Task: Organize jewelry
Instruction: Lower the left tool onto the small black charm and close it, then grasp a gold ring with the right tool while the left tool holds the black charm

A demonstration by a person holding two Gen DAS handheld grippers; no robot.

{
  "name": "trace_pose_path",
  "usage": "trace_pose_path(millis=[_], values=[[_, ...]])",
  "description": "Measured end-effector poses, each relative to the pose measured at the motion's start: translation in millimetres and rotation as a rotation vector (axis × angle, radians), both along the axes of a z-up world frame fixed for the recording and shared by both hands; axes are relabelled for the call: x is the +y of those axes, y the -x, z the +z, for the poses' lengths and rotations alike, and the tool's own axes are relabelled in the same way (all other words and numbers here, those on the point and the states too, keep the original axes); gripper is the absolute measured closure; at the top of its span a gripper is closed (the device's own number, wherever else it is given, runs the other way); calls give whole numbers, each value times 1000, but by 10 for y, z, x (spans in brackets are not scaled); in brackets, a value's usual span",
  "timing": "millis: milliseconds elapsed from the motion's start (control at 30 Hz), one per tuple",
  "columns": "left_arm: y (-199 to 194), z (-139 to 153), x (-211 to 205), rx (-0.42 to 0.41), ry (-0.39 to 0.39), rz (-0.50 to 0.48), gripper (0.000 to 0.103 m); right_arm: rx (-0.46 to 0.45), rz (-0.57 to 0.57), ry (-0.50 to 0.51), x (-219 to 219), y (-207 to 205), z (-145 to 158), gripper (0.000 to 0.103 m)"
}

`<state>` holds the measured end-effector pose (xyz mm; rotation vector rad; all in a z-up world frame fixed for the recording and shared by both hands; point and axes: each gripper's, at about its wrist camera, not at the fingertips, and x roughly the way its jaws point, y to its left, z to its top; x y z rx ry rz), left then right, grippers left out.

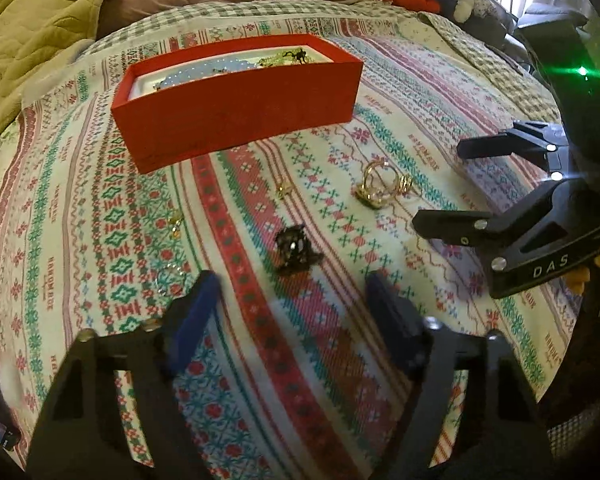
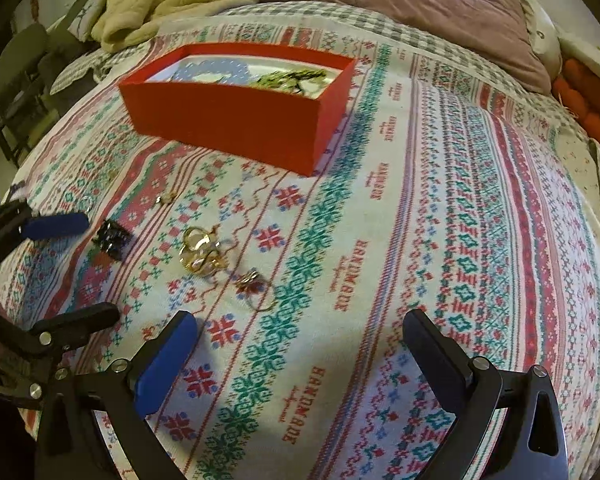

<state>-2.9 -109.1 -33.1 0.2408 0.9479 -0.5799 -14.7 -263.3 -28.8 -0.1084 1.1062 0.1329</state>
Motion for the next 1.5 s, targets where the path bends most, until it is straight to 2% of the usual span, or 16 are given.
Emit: trace_pose_path(millis=[200,300,367,567,667,967,1033,1233,1500], values=[[-98,21,18,51,65,11,47,18,-23,-14,-41,-47,-1,0],[-115,25,3,50,65,14,61,15,-8,-5,-9,-54,2,0],[-141,34,2,53,62,21,76,8,2,-4,27,-40,18,0],[-109,158,26,40,77,3,76,-10,51,-7,150,-65,84,0],[-97,200,51,25,61,12,76,-14,73,-9,228,-94,106,5],[-152,132,203,52,39,64,76,-11,180,34,558,-146,93,43],[-159,119,219,60,40,70,76,-4,195,57,622,-168,86,56],[-156,129,221,69,41,74,75,45,183,48,673,-268,43,80],[-170,156,240,80,44,77,76,50,137,23,619,-323,109,80]])
